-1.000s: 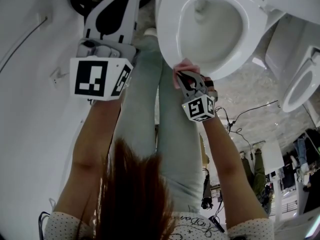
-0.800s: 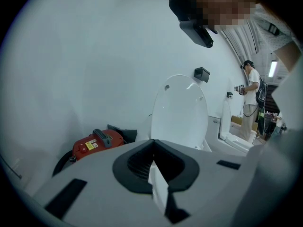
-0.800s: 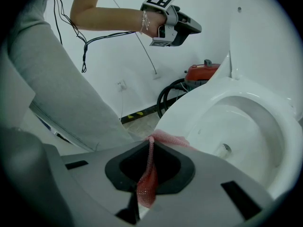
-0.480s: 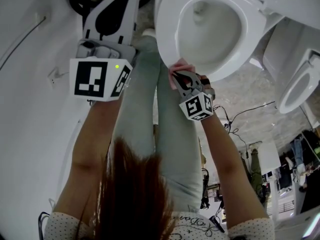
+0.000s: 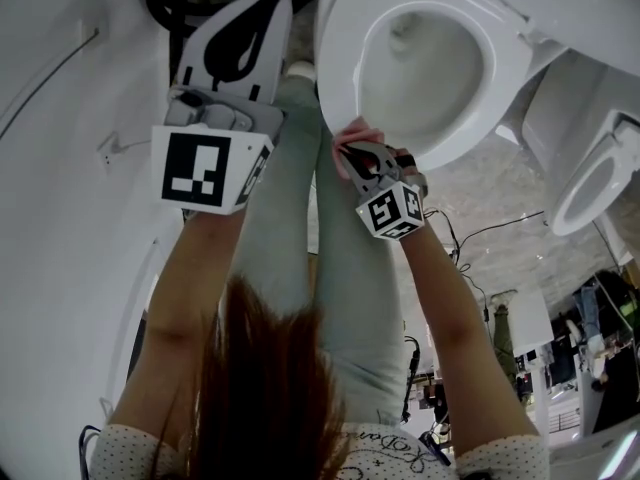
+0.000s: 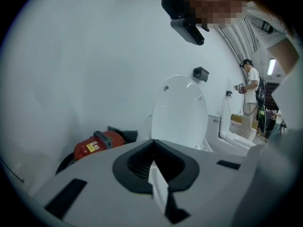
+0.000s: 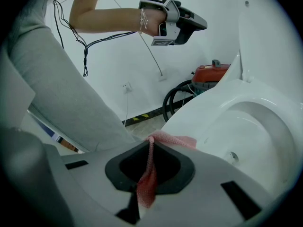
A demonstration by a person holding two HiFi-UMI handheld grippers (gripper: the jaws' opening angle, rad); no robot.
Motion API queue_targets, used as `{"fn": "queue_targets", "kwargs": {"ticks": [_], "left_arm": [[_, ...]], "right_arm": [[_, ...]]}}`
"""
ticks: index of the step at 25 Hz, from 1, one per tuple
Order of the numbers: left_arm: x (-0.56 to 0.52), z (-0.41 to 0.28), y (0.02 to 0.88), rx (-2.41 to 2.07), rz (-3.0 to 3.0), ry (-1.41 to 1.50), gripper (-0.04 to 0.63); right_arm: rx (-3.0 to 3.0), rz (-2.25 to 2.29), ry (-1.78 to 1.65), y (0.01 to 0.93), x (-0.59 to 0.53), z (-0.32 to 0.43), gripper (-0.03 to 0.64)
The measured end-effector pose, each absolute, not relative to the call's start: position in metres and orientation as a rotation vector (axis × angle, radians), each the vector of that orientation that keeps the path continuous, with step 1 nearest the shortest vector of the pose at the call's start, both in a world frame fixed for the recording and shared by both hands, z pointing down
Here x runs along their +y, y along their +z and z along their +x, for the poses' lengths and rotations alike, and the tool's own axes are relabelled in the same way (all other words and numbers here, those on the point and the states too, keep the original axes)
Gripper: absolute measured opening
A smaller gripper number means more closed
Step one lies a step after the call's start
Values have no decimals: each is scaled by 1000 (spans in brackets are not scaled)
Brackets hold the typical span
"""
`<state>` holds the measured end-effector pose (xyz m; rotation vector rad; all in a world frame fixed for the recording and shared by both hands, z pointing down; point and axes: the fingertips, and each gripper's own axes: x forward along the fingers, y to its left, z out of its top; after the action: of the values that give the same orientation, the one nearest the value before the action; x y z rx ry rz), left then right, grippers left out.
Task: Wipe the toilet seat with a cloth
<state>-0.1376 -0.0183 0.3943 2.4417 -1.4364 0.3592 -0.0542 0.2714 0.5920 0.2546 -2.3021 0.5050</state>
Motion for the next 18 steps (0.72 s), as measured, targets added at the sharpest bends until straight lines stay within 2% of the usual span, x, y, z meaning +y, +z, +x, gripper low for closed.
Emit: {"fn": "queue_targets", "kwargs": {"ticks": [18], "left_arm": [[-17,-143,416,-1438,2398,421,3]], "right_arm": [[-2370,231,487,590,240,-72,32]]}}
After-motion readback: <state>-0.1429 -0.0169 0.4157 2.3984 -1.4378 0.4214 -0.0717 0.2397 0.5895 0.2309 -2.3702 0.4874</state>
